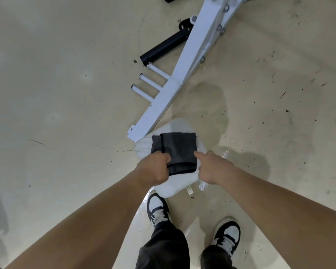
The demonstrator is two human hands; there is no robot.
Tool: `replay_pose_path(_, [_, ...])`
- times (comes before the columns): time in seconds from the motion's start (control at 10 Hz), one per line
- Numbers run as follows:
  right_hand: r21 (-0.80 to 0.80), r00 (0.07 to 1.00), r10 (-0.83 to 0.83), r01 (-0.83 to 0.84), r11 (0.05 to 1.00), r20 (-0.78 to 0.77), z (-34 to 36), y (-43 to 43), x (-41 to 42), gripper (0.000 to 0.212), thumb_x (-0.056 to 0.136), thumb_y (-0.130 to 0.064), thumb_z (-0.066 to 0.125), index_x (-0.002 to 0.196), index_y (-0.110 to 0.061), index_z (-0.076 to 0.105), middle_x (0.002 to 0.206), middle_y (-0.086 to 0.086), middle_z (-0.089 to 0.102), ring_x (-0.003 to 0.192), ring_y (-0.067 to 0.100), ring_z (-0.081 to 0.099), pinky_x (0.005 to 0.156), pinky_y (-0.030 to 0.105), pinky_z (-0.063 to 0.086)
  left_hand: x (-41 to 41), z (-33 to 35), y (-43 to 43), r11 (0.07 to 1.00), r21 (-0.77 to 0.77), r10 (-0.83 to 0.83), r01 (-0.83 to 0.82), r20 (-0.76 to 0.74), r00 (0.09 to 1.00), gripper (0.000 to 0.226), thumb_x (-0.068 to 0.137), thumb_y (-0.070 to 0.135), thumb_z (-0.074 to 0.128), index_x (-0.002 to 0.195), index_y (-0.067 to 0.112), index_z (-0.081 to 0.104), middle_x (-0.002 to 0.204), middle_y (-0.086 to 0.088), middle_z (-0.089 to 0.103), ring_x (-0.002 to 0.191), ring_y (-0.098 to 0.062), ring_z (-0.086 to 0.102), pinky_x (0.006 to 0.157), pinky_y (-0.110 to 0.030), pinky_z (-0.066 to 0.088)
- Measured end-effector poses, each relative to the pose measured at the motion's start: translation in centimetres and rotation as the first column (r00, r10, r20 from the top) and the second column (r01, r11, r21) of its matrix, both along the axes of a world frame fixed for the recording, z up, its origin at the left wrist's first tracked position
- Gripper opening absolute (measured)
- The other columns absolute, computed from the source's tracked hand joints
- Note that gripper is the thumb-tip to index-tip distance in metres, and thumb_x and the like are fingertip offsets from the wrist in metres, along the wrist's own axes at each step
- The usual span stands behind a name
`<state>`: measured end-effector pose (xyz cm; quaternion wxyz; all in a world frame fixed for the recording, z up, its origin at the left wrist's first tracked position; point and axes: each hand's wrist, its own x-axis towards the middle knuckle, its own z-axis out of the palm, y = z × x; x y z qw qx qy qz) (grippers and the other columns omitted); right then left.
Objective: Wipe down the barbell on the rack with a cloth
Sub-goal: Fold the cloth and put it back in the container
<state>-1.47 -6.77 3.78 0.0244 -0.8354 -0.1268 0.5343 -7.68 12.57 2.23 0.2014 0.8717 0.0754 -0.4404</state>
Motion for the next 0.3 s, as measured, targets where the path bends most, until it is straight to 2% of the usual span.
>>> replay_pose_path(0.1, [0.157,0.976,-0.215,0.207,0.966,0.037,2.5,0.0,0.0,0.046,0.101,-0.020,0.047,0.147,-0.021,0.046,0.140,0.008,0.055,0.113,0.028,0.061,0.096,0.042,0.054,0.7,2.4,-1.0,0.999,-0.026,0.028,-0.025,0.096,0.995,0.027,0.094,0.013,0.056,0.119,0.017,0.065,0.115,-0.004,0.060,0.101,-0.029,0.063,0.088,-0.041,0.057])
replay_pose_path(0.2, [0.396,0.873,-0.482,0.417,0.818,0.076,8.6,-0.4,0.2,0.034,0.103,-0.028,0.050,0.135,-0.019,0.061,0.122,0.001,0.068,0.109,0.022,0.064,0.097,0.038,0.053,1.5,8.6,-2.8,0.995,-0.089,0.058,-0.033,0.291,0.955,0.032,0.096,0.010,0.056,0.127,0.013,0.067,0.124,-0.008,0.066,0.105,-0.032,0.067,0.087,-0.043,0.056])
replay_pose_path(0.3, [0.551,0.774,-0.620,0.466,0.692,0.125,13.9,-0.8,1.0,0.024,0.103,-0.027,0.052,0.117,-0.017,0.069,0.103,-0.004,0.071,0.096,0.016,0.066,0.083,0.029,0.053,2.5,14.0,-3.8,0.992,-0.120,0.081,-0.030,0.454,0.887,0.036,0.098,0.010,0.054,0.132,0.014,0.066,0.131,-0.007,0.066,0.113,-0.030,0.066,0.093,-0.041,0.053])
